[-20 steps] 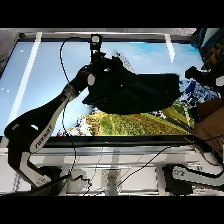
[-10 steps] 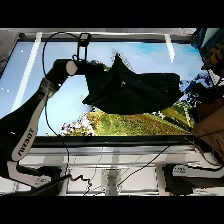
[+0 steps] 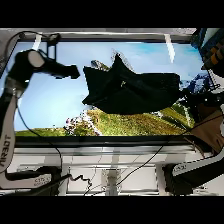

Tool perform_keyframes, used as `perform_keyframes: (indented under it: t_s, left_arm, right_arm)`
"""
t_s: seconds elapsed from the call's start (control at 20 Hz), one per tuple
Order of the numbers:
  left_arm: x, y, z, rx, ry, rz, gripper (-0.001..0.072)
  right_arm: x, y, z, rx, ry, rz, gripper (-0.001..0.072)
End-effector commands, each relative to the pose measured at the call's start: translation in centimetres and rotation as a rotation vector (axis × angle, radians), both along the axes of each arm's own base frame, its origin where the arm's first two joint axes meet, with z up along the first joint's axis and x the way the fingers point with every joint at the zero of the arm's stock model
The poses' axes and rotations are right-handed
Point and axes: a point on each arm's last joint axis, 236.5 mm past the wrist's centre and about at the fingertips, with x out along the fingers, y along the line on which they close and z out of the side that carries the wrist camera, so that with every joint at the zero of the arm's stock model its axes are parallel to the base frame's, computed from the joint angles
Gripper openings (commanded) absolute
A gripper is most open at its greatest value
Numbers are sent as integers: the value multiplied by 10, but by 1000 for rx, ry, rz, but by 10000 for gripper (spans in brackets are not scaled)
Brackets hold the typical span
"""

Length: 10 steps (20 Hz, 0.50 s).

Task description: Fold the clothes and pants, and hang the long-sleeved shirts on hangers.

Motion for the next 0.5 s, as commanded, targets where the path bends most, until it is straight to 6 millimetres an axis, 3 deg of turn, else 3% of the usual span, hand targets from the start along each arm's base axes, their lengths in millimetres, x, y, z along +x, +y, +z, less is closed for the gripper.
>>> perform_keyframes:
  t_s: [0.0,0.05,0.15,0.3,0.45]
  left_arm:
    - [-31,49,-19,-2,76,102,549]
    - [-37,54,-37,-25,106,128,549]
    - [-26,49,-62,-118,79,197,549]
    - [8,25,-87,-288,12,304,546]
    - [37,-10,-112,-343,-49,319,546]
  right_arm:
    - [9,-2,-7,-7,-38,6,381]
    - [10,0,-6,-5,-39,7,296]
    - [10,8,-6,5,-34,25,97]
    - [8,14,-4,16,-30,45,72]
    - [6,16,10,-18,-63,114,72]
